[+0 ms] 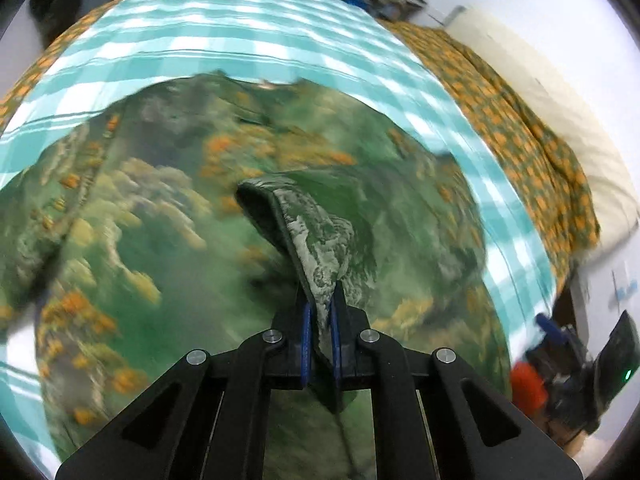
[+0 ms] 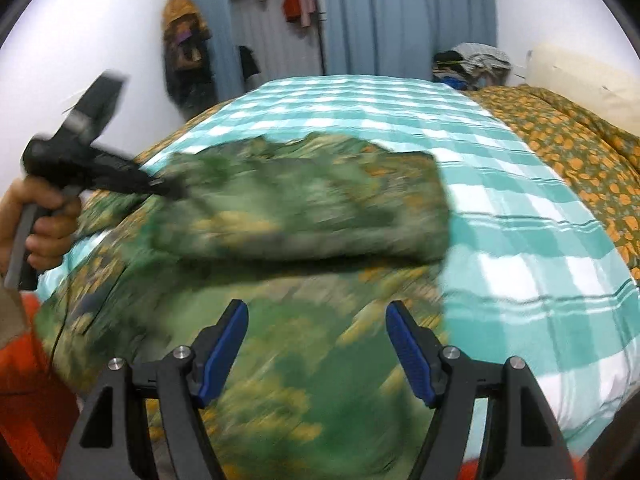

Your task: Fold large clothes

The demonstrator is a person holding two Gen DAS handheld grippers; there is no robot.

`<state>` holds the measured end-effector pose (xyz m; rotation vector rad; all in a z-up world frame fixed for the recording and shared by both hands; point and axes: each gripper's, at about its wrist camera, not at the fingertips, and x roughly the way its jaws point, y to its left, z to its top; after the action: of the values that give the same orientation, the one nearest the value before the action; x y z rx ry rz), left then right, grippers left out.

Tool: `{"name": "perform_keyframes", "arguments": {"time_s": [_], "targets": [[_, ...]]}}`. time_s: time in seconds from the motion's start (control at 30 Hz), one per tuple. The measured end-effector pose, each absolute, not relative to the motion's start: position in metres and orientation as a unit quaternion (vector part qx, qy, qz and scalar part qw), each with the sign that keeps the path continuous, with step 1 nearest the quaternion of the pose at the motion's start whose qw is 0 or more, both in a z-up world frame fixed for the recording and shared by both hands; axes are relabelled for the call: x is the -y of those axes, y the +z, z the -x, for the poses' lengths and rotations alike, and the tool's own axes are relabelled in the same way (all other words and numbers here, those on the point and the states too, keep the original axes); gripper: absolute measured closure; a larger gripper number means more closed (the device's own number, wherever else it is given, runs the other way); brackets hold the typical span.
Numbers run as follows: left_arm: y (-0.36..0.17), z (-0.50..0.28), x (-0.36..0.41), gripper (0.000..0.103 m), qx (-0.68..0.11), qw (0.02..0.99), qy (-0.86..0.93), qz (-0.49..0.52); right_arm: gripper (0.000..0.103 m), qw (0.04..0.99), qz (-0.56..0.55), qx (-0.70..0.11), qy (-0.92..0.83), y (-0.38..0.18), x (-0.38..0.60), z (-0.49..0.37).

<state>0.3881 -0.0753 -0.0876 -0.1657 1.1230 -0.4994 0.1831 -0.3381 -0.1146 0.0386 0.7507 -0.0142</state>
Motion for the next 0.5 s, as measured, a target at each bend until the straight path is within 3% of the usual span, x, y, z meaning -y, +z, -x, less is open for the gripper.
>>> {"name": "perform_keyframes", "arguments": {"time_s": [0.27, 0.5], "targets": [[-0.137, -0.424, 0.062, 0.096, -0.543, 0.817, -0.187, 0.048, 0.03, 0.917, -0.025, -0.397, -0.026, -0.125, 0.388, -0.32], [-0.171, -0.421, 0.059, 0.095, -0.555, 0.81, -0.181, 0.05, 0.03, 0.869, -0.011, -0.495, -0.007, -0.203, 0.386, -0.387]]}}
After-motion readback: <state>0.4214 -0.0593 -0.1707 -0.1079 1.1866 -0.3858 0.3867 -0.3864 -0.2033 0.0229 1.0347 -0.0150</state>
